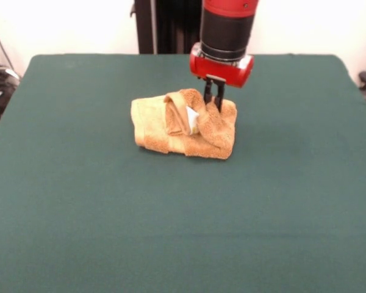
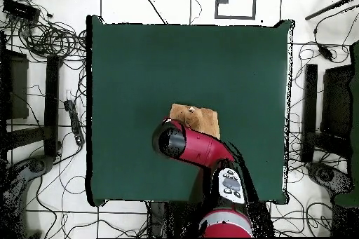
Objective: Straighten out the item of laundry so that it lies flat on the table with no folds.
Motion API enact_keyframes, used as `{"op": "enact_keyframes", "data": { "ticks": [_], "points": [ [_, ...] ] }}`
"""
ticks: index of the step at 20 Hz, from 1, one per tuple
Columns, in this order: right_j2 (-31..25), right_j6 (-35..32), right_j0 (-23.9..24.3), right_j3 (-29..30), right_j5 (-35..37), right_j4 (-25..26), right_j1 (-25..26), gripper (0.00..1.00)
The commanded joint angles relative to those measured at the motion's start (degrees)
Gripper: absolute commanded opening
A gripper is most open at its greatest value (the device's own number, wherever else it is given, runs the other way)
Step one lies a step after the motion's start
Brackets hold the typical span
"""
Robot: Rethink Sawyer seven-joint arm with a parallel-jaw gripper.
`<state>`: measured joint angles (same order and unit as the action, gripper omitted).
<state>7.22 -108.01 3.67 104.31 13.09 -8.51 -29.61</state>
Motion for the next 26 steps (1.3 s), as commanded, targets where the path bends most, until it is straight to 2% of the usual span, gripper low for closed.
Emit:
{"op": "enact_keyframes", "data": {
  "ticks": [1, 5, 8, 26],
  "points": [
    [-5.9, -12.2, -3.0, -4.1, 4.2, -5.2, 2.3, 0.00],
    [-5.4, -12.1, -3.8, -4.4, 5.0, -5.6, 2.0, 0.00],
    [-2.9, -14.1, -6.3, -5.1, 6.5, -6.8, 1.9, 0.00],
    [-3.8, -16.4, -8.1, -2.1, 3.0, -14.8, 2.8, 0.00]
  ]
}}
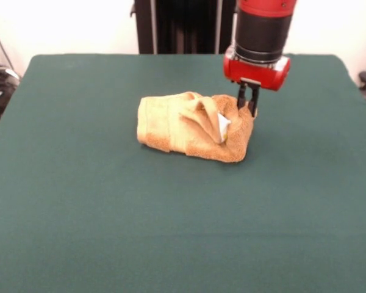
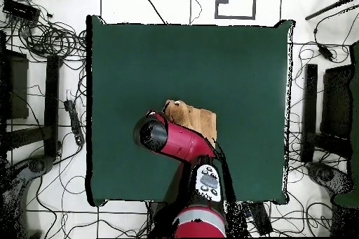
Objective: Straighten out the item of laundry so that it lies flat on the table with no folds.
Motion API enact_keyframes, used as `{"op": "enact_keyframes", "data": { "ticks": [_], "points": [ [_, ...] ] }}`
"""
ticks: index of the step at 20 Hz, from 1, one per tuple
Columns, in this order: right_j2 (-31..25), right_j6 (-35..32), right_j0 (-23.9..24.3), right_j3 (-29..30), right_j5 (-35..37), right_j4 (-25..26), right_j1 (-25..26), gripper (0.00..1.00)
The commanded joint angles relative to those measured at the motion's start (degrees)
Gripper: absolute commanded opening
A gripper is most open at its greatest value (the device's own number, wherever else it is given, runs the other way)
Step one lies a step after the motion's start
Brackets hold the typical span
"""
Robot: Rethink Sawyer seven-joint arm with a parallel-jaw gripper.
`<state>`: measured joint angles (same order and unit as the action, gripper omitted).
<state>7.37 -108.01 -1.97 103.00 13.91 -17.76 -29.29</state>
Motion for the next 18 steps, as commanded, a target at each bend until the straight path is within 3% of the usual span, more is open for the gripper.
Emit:
{"op": "enact_keyframes", "data": {
  "ticks": [1, 11, 18],
  "points": [
    [-4.0, -16.4, -2.5, -0.7, 2.1, -5.7, 2.5, 0.00],
    [-0.6, -13.8, -4.6, -3.4, 4.0, -6.1, 3.9, 0.00],
    [2.1, -16.3, -8.3, -4.9, 4.8, -7.7, 5.4, 0.00]
  ]
}}
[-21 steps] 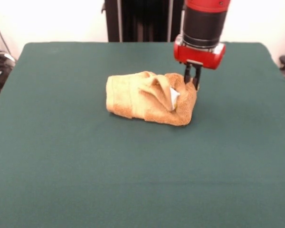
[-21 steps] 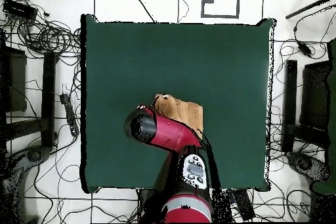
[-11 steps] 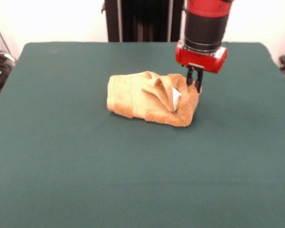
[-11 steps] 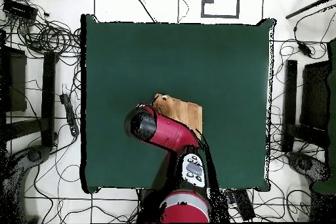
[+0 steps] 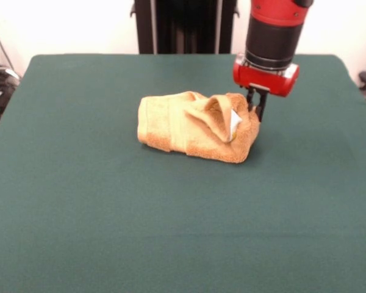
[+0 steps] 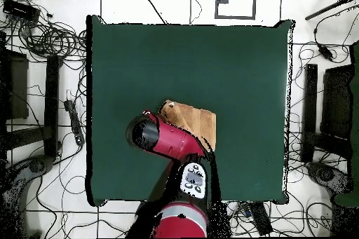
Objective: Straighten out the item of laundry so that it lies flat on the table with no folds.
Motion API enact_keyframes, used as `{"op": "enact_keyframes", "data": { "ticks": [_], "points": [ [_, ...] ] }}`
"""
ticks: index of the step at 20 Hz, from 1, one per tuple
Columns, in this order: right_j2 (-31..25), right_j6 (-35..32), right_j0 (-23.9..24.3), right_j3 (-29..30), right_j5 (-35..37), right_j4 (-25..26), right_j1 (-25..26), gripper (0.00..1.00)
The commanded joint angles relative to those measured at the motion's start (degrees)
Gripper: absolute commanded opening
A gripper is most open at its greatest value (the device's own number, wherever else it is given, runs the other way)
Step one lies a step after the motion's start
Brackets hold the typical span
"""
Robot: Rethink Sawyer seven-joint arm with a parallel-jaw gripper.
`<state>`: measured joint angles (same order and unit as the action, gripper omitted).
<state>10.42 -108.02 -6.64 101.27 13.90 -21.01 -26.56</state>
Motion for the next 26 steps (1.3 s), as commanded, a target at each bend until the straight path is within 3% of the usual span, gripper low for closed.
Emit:
{"op": "enact_keyframes", "data": {
  "ticks": [1, 13, 26],
  "points": [
    [-0.8, -16.3, -3.9, -3.3, 4.9, -4.7, 2.7, 0.00],
    [0.4, -16.8, -5.8, -4.2, 4.7, -7.8, 4.0, 0.00],
    [0.5, -17.1, -4.4, -3.3, 5.4, -11.0, 3.8, 0.00]
  ]
}}
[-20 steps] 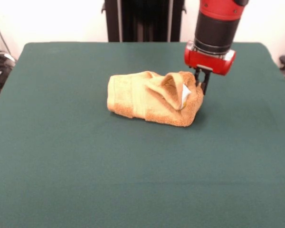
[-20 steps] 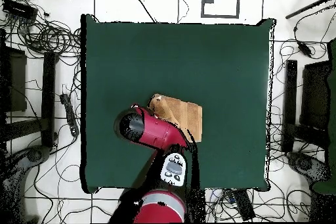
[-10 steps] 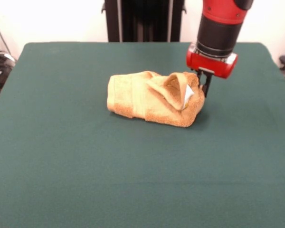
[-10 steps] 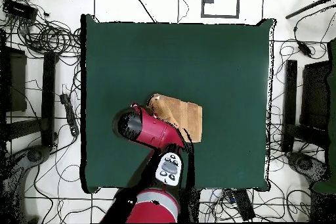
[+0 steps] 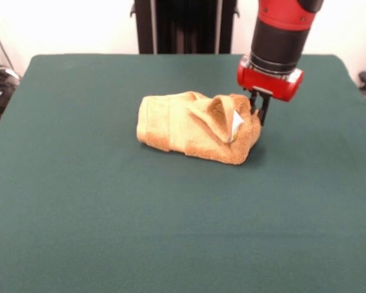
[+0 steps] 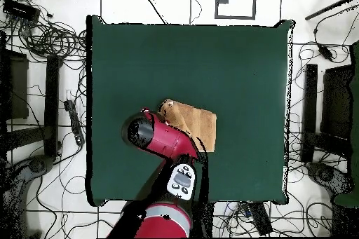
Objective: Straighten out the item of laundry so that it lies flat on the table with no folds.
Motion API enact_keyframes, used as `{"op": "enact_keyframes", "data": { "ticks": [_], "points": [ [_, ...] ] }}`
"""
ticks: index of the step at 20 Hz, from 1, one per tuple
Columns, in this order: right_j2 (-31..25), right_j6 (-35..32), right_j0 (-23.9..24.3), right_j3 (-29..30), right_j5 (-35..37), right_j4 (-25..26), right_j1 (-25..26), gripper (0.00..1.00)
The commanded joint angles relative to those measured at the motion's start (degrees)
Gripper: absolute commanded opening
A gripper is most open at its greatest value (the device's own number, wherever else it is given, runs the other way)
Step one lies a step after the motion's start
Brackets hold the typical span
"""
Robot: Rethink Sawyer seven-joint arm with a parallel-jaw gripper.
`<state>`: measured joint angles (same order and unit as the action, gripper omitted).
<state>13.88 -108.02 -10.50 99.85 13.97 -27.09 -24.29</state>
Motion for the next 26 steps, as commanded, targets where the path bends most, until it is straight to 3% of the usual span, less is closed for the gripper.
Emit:
{"op": "enact_keyframes", "data": {
  "ticks": [1, 2, 17, 26],
  "points": [
    [-2.8, -17.2, -0.5, -1.9, 5.6, -5.2, 1.6, 0.00],
    [-2.8, -17.1, -0.6, -1.8, 5.5, -5.6, 1.6, 1.00],
    [-4.4, -18.6, -0.9, -0.6, 5.1, -8.9, 1.0, 1.00],
    [-1.4, -18.0, -2.4, -3.5, 12.4, -7.3, 0.8, 1.00]
  ]
}}
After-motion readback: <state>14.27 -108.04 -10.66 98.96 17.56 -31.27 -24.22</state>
